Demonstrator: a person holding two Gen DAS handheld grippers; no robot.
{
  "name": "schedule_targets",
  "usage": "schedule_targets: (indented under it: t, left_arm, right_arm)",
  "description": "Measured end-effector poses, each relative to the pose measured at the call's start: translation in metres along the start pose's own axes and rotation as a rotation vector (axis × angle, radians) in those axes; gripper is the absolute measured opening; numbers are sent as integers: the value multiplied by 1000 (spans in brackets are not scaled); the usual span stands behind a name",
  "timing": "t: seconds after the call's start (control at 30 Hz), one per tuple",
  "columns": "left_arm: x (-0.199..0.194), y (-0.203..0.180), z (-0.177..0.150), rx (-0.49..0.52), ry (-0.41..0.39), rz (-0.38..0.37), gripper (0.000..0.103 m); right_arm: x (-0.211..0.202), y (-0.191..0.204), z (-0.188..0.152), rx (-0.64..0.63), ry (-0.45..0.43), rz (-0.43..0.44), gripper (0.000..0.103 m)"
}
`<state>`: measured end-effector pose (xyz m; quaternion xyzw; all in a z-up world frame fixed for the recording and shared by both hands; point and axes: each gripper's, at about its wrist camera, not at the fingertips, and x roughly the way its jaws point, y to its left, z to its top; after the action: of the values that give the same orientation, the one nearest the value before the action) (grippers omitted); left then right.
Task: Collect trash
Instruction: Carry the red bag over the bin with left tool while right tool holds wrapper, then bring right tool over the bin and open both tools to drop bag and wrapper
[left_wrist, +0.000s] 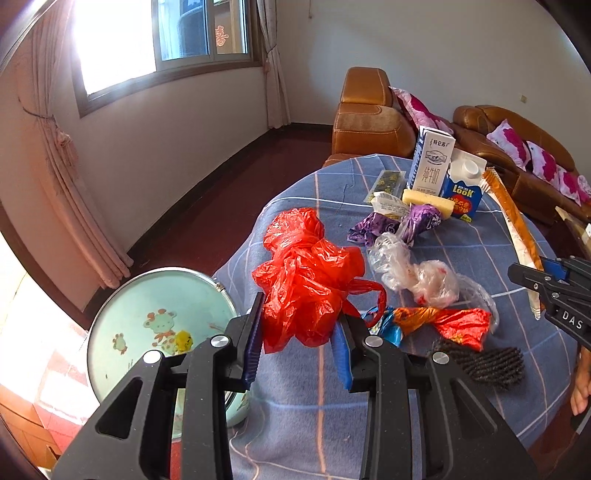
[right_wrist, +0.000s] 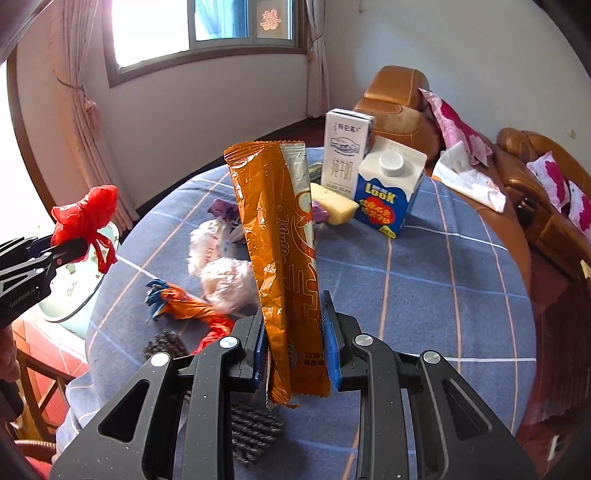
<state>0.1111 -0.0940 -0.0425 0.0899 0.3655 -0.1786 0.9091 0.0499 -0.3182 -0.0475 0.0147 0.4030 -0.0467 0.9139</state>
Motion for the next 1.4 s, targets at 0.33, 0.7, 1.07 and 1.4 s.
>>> schedule_targets:
  t: [0.33, 0.7, 1.07, 1.4]
  left_arm:
    - [-15, 41, -32, -65, 16, 66, 33]
    - [-28, 91, -55, -126, 22, 132, 33]
    - [-22, 122, -64, -168, 49, 188, 33]
    - [-17, 139, -64, -179, 58, 237, 33]
  right_arm:
    - [7, 45, -1, -60, 14, 42, 27]
    - [18, 102, 0, -110, 26, 122, 27]
    - [26, 155, 6, -147, 24, 187, 27]
    - [35, 197, 16, -161, 25, 237, 27]
